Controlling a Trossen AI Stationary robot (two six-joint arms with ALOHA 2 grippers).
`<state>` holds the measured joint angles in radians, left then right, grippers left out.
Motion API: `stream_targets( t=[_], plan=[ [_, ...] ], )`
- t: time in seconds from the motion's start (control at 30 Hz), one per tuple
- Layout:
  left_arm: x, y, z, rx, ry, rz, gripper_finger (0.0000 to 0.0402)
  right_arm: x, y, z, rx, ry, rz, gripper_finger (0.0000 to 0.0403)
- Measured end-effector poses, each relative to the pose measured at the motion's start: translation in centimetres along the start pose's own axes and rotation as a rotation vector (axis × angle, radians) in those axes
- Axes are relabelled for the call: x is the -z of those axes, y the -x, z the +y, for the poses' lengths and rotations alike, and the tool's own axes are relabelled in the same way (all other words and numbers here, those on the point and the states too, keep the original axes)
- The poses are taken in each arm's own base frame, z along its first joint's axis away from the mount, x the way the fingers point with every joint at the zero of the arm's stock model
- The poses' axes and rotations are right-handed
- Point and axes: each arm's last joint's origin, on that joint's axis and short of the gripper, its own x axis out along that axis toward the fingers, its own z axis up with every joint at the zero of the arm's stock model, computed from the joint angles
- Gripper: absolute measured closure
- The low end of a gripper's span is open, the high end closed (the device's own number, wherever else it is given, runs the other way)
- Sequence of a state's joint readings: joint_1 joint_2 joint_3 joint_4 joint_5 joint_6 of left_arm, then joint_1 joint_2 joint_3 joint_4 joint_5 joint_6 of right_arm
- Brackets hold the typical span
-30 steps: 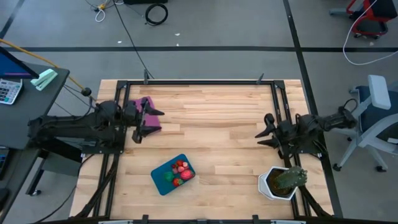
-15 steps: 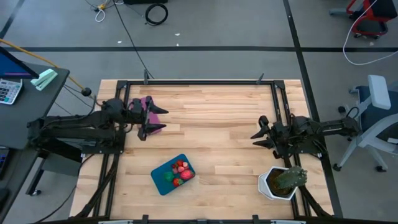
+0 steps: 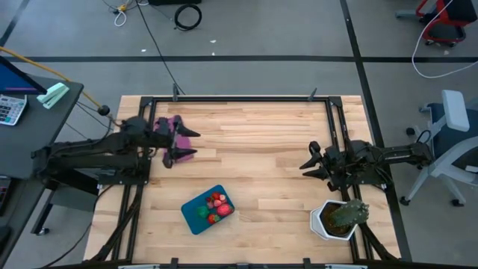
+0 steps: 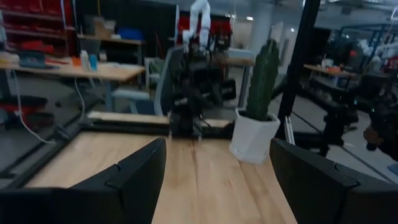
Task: Pick and placing Produce into tupperware
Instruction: Return to Home Position
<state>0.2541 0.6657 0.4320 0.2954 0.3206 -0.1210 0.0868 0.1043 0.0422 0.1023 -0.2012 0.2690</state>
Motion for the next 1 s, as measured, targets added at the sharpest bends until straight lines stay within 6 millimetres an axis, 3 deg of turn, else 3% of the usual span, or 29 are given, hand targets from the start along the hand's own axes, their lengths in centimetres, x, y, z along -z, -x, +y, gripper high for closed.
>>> stream_targets(
  t=[0.27,0.57,0.67,0.73,0.87,1.0],
  plan=[
    [-0.3,3.7,-1.2,-0.001,0.03,0.004,0.0111,0.0,0.0,0.0,-0.01,-0.034,0.003,0.0279],
    [4.5,5.9,-1.4,-0.011,0.045,-0.127,0.0111,0.0,0.0,0.0,-0.01,-0.045,0.003,0.0279],
    [4.5,6.7,-1.6,-0.016,0.04,-0.223,0.0111,0.0,0.0,0.0,-0.01,-0.045,0.003,0.0279],
    [4.4,7.0,-1.7,-0.013,0.041,-0.239,0.0111,0.0,0.0,0.0,-0.01,-0.045,0.003,0.0279],
    [5.8,7.0,-1.5,-0.034,0.13,-0.114,0.0111,0.0,0.0,0.0,-0.01,-0.039,0.003,0.0279],
    [5.5,7.0,-1.5,-0.054,0.099,-0.144,0.0111,0.0,0.0,0.0,0.009,-0.026,-0.003,0.0279]
  ],
)
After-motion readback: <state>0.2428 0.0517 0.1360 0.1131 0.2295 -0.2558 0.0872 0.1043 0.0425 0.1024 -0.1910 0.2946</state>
